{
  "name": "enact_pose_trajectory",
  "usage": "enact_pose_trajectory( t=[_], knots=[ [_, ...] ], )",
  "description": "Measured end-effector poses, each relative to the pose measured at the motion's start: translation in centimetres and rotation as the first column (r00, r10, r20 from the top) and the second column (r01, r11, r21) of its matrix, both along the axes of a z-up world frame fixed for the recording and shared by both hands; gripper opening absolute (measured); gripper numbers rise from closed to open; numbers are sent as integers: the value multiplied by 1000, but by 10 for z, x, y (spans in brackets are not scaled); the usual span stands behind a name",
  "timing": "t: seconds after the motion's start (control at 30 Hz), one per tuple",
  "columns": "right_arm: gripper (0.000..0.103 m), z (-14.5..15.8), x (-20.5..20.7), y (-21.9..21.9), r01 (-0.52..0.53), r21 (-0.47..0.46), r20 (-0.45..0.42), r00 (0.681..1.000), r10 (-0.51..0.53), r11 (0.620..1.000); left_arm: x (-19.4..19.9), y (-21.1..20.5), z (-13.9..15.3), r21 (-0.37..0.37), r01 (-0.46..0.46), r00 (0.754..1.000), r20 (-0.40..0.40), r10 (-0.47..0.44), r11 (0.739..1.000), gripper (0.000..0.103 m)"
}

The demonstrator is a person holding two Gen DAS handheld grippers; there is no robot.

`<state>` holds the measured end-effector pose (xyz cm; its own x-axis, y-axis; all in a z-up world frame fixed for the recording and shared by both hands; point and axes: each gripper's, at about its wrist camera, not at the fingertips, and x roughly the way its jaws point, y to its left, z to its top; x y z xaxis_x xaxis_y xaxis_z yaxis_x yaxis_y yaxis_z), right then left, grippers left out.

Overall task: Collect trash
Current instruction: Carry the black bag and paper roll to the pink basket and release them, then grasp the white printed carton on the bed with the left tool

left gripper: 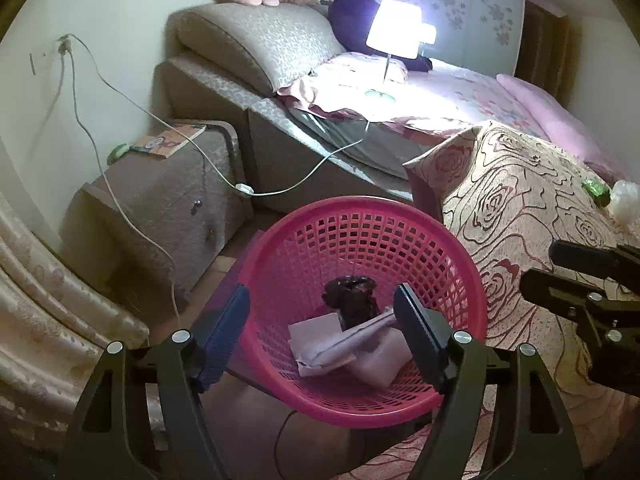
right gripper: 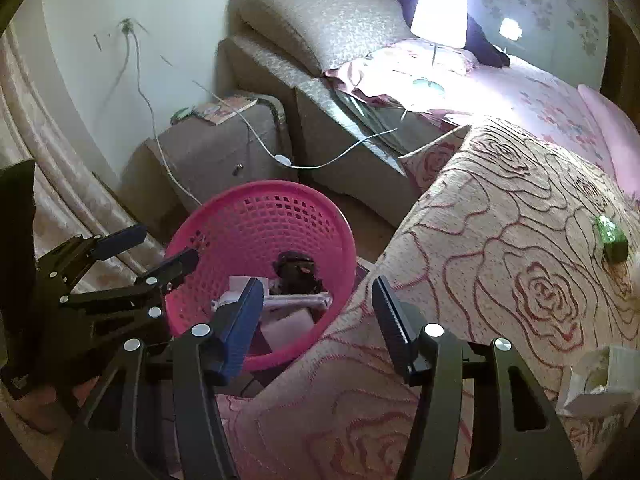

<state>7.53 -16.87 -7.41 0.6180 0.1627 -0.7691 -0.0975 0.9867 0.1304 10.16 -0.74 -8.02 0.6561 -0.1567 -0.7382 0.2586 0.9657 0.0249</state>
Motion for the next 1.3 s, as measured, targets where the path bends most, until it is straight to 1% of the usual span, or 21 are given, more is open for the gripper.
enact_pose_trajectory(
  t=[0.3, 0.43, 0.57, 0.63, 0.77, 0.9, 1.03, 1.17, 1.3],
  knots=[
    [55, 9, -32, -24, 58, 37, 35, 998, -60, 998, -8, -7, 10, -2, 20, 1000, 24, -20, 1000, 73],
    [65, 14, -53, -39, 104, 47, 51, 993, -106, 993, -17, -17, 17, -1, 44, 998, 44, -44, 999, 74],
    [67, 18, -79, -58, 147, 62, 63, 987, -151, 987, -27, -30, 22, 2, 84, 995, 61, -84, 996, 76],
    [73, 20, -96, -69, 167, 46, 78, 982, -171, 985, -33, -38, 25, 3, 109, 992, 70, -109, 994, 77],
    [74, 19, -128, -95, 225, 22, 92, 970, -226, 974, -45, -57, 28, -4, 165, 984, 75, -164, 986, 78],
    [74, 16, -153, -119, 284, 2, 96, 954, -283, 959, -58, -78, 27, 5, 228, 971, 76, -228, 974, 78],
    [74, 11, -178, -143, 344, -5, 94, 935, -342, 939, -72, -101, 25, 11, 298, 951, 78, -298, 954, 78],
    [74, 7, -199, -168, 404, 10, 96, 910, -403, 915, -81, -130, 28, 3, 372, 925, 83, -371, 928, 79],
    [74, 9, -211, -186, 452, 26, 110, 885, -452, 891, -83, -160, 31, -21, 429, 901, 74, -427, 903, 79]
  ],
)
